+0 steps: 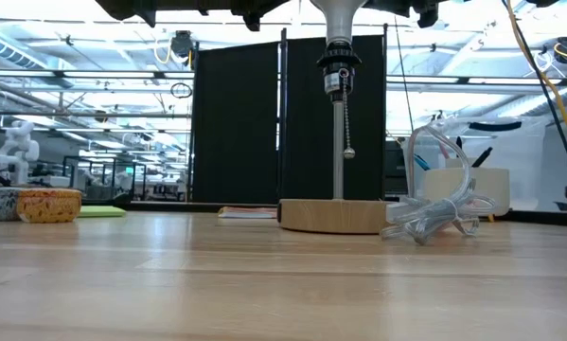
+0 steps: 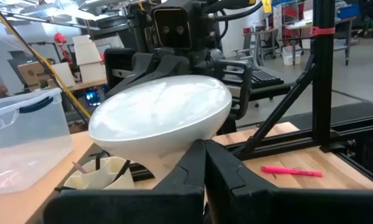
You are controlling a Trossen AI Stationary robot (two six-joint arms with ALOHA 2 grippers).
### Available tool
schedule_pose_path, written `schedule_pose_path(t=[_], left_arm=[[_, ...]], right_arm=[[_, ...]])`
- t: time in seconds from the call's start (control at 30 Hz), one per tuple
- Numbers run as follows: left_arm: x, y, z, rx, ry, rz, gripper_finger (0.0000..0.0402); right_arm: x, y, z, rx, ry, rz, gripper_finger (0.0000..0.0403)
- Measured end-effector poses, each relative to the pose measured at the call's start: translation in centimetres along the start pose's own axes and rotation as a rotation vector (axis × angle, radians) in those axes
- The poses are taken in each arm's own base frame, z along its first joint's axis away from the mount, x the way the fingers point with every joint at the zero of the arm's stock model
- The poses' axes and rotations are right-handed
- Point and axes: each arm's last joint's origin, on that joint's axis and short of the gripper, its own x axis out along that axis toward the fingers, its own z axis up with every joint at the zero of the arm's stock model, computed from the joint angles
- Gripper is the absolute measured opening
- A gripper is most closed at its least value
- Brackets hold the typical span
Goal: Screw lightbulb
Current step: Insert the lightbulb into the lamp
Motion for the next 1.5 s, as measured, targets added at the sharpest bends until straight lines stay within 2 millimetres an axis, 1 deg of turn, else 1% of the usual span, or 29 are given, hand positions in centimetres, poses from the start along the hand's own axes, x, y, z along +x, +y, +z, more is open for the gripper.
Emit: schedule_pose_path(t=[0.27, 0.8, 0.97, 1.07, 1.13, 1.17, 1.27, 1.5], left_arm=[[0.0, 0.3, -0.2, 0.0, 0.016, 0.014, 0.0], [-0.1, 1.1, -0.6, -0.011, 0.039, 0.038, 0.0], [-0.2, 1.6, -0.7, -0.019, 0.05, 0.065, 0.0], [-0.2, 2.1, -0.8, -0.024, 0.051, 0.1, 0.0], [-0.3, 2.4, -0.7, -0.029, 0.048, 0.108, 0.0], [-0.3, 2.5, -0.7, -0.036, 0.046, 0.108, 0.0], [-0.3, 2.6, -0.8, -0.042, 0.047, 0.097, 0.0], [-0.3, 2.4, -0.9, -0.044, 0.064, 0.081, 0.0]], right_arm=[[0.0, 0.1, -0.2, 0.011, 0.014, 0.015, 0.0], [-1.1, 1.2, 0.0, -0.005, 0.024, 0.04, 0.0], [-1.4, 1.6, 0.1, -0.002, 0.017, 0.069, 0.0], [-1.7, 2.1, 0.1, -0.004, 0.008, 0.128, 0.0], [-1.7, 2.4, -0.4, -0.034, 0.034, 0.139, 0.0], [-1.8, 2.5, -0.6, -0.047, 0.047, 0.136, 0.0], [-1.8, 2.2, -0.3, -0.027, 0.039, 0.095, 0.0], [-2.1, 2.4, -0.3, -0.029, 0.057, 0.063, 0.0]])
